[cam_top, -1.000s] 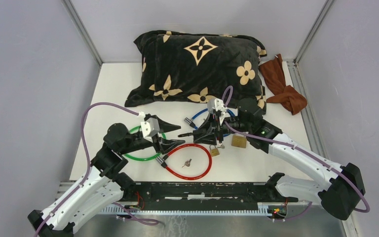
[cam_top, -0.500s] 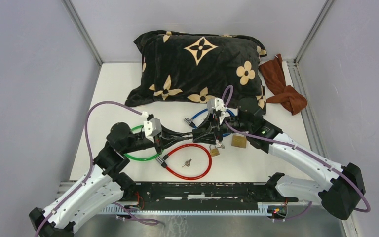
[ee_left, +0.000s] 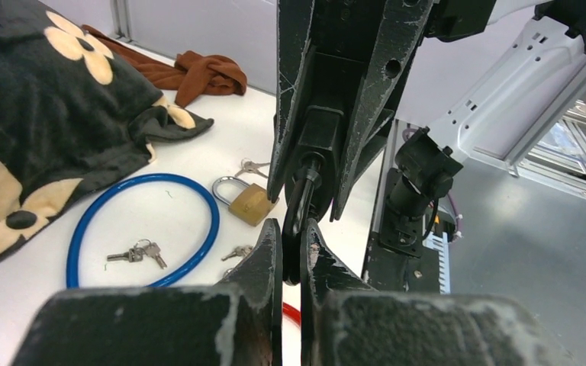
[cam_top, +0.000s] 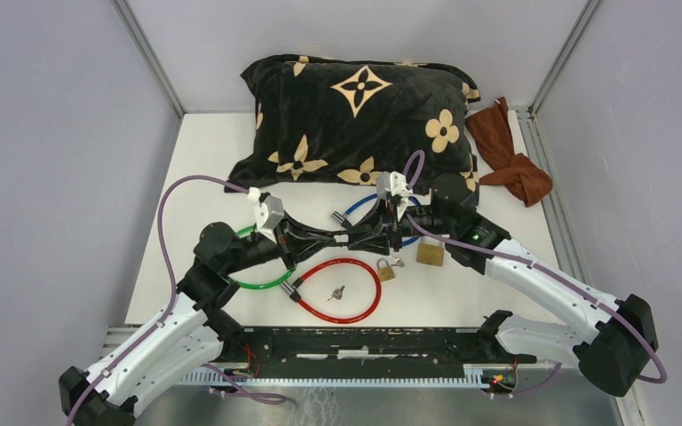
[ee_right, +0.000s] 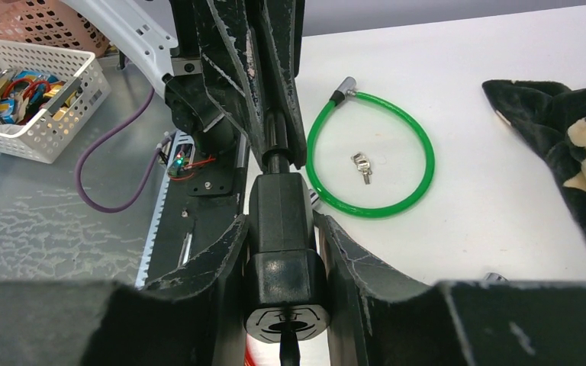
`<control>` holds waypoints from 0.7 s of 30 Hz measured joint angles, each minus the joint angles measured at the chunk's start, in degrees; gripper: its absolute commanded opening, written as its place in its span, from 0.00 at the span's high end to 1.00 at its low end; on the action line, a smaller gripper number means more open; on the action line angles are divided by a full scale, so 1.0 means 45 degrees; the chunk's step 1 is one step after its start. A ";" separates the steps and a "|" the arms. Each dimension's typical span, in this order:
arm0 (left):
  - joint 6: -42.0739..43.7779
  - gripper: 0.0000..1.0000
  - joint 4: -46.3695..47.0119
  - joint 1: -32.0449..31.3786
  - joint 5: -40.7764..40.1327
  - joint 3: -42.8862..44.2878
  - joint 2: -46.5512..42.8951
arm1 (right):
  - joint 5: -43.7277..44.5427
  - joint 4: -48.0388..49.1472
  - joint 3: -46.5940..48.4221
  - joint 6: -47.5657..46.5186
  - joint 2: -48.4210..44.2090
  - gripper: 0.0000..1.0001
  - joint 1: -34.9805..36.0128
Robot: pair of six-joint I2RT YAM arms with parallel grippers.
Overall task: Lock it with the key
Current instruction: Lock the lock.
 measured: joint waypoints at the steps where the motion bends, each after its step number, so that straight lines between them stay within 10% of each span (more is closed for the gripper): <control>1: 0.0010 0.98 0.0136 0.0000 -0.0107 -0.0053 0.0000 | 0.0005 0.0029 0.0005 0.0005 0.0000 1.00 -0.0005; 21: 0.2113 0.98 0.0243 -0.0185 0.0651 0.0301 -0.0316 | -0.1122 -0.4940 0.2764 -0.4226 0.0583 1.00 0.0073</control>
